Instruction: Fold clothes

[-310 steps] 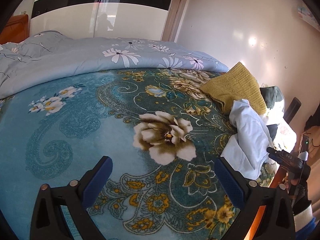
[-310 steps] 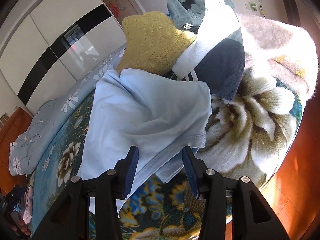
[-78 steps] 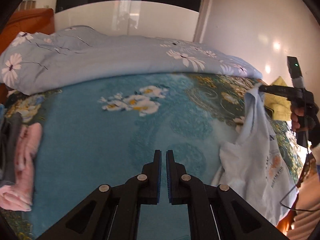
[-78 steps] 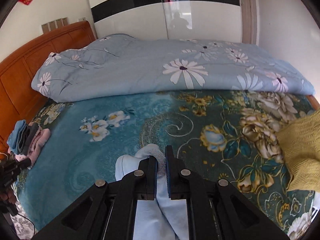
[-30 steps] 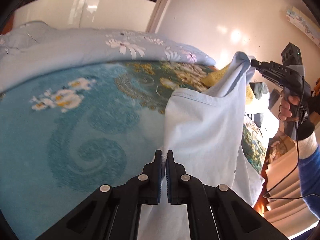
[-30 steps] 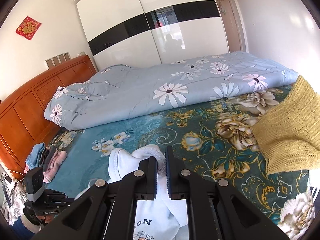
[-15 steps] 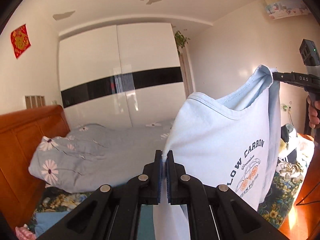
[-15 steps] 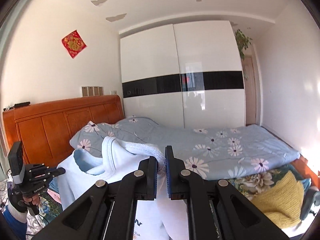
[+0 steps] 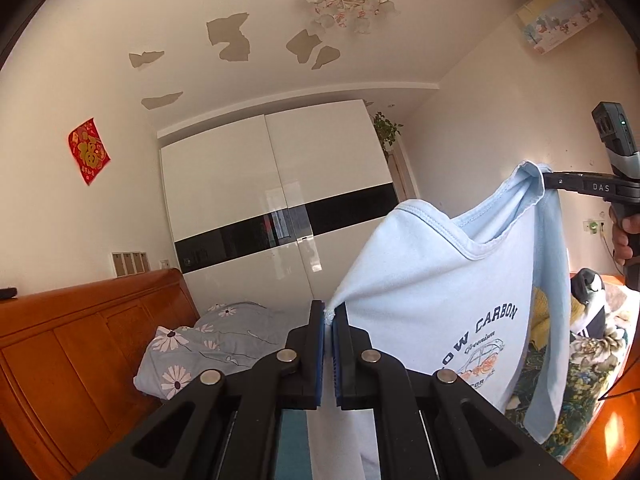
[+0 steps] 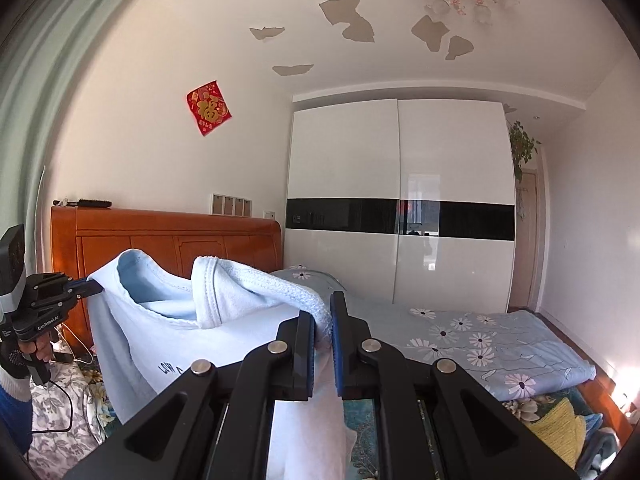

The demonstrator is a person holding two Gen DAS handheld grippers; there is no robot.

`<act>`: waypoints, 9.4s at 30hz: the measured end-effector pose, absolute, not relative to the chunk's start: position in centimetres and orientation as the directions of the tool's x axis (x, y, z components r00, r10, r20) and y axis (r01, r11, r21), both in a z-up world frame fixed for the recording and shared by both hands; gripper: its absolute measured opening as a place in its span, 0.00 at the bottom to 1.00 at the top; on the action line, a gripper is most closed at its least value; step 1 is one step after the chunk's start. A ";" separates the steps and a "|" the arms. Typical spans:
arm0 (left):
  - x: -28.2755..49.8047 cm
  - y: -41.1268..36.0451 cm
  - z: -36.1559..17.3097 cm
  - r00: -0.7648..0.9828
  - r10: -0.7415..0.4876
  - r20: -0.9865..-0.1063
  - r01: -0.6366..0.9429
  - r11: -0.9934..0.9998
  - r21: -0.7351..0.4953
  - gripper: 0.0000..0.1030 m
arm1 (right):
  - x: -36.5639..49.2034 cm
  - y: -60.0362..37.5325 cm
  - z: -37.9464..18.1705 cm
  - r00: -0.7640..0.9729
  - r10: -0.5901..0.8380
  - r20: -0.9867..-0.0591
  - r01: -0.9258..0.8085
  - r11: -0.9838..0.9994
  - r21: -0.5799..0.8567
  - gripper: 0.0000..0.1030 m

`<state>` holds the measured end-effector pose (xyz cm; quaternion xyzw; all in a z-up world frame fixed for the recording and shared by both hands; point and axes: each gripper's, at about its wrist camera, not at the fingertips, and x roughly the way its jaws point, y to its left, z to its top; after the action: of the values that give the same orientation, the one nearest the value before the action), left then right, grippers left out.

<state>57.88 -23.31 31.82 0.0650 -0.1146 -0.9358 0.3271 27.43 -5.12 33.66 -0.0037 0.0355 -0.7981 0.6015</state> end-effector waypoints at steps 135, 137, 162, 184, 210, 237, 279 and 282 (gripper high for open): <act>44.8 -38.3 -8.9 -0.443 -0.435 -0.784 0.791 -0.601 -0.114 0.67 | 11.7 -9.7 -10.7 0.054 -0.720 -0.692 0.788 -0.395 0.473 0.04; 44.8 -38.2 -8.8 -0.444 -0.436 -0.782 0.786 -0.608 -0.107 0.67 | 11.9 -9.8 -11.6 0.082 -0.713 -0.697 0.786 -0.383 0.485 0.13; 43.9 -38.3 -9.1 -0.419 -0.439 -0.795 0.782 -0.620 -0.069 0.67 | 12.4 -9.1 -12.1 0.155 -0.754 -0.639 0.711 -0.364 0.602 0.02; 46.7 -41.2 -10.4 -0.376 -0.446 -0.813 0.838 -0.538 -0.093 0.67 | -4.9 -8.7 -5.4 -0.601 -0.344 -0.722 0.571 -0.816 -0.087 0.01; 46.2 -39.5 -12.2 -0.482 -0.382 -0.788 0.759 -0.631 -0.159 0.04 | 13.2 -15.2 -3.1 -0.494 -0.607 -0.622 0.768 -0.640 0.014 0.69; 45.5 -54.2 -9.3 -0.161 -0.625 -0.764 0.829 -0.506 0.239 0.48 | 14.4 -16.8 -7.3 -0.370 -0.540 -0.756 0.741 -0.663 0.111 0.69; 48.1 -30.0 -10.1 -0.512 -0.230 -0.828 0.696 -0.677 -0.242 0.64 | 19.2 -5.8 -12.4 -0.266 -0.528 -0.806 0.725 -0.661 0.194 0.05; 47.5 -29.5 -11.1 -0.523 -0.183 -0.832 0.673 -0.688 -0.272 0.64 | 19.4 -5.8 -12.4 -0.269 -0.526 -0.807 0.734 -0.654 0.182 0.05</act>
<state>47.47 -29.47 -11.06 0.4127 0.2971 -0.8206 0.2607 19.43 -5.78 -12.37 0.4539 0.1147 -0.7881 0.3996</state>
